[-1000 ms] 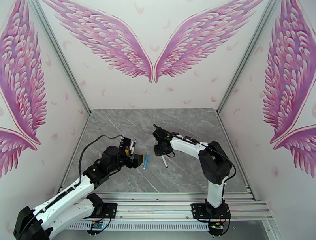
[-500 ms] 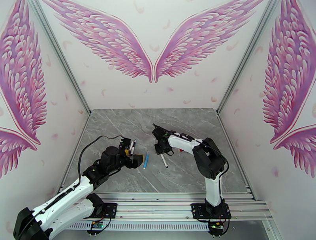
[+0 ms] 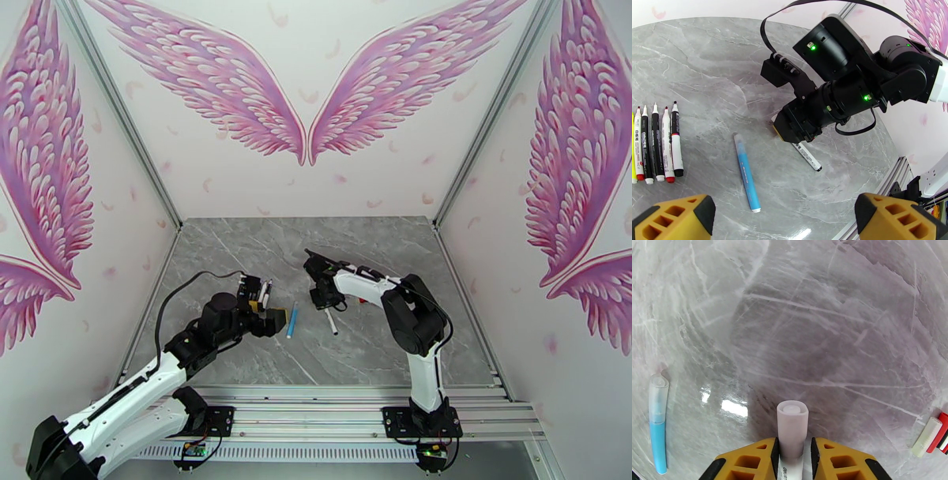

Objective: Open the pen caps

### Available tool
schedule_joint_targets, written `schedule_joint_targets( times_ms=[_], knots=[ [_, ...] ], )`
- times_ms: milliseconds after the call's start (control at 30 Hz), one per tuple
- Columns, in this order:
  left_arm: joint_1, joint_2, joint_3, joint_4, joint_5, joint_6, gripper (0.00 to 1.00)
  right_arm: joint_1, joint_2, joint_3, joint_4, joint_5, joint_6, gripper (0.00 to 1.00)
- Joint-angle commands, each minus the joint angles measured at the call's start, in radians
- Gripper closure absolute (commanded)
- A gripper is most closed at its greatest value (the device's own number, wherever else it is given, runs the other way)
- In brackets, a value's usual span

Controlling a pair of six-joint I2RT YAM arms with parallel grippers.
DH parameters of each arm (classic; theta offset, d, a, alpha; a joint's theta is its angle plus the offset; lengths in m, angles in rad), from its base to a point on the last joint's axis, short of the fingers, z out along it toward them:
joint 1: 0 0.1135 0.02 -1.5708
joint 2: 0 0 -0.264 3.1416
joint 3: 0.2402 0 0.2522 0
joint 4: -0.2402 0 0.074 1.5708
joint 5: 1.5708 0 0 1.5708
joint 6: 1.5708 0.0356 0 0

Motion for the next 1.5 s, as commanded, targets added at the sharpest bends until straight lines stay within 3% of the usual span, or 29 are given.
schedule_joint_targets(
  times_ms=[0,500,1033,1467],
  knots=[
    [0.003,-0.019,0.022,-0.016,0.001,-0.022,0.01,-0.005,0.016,-0.014,0.003,0.021,-0.021,0.71],
    [0.006,-0.043,0.003,-0.006,-0.013,-0.093,0.01,-0.005,-0.082,-0.096,0.112,-0.040,-0.010,0.78],
    [0.000,0.067,-0.069,0.278,0.095,-0.201,0.05,-0.007,-0.286,-0.140,0.113,-0.103,0.067,0.78],
    [-0.025,0.199,-0.068,0.500,0.229,-0.265,0.13,-0.007,-0.473,-0.139,0.153,-0.250,0.181,0.77]
  ],
)
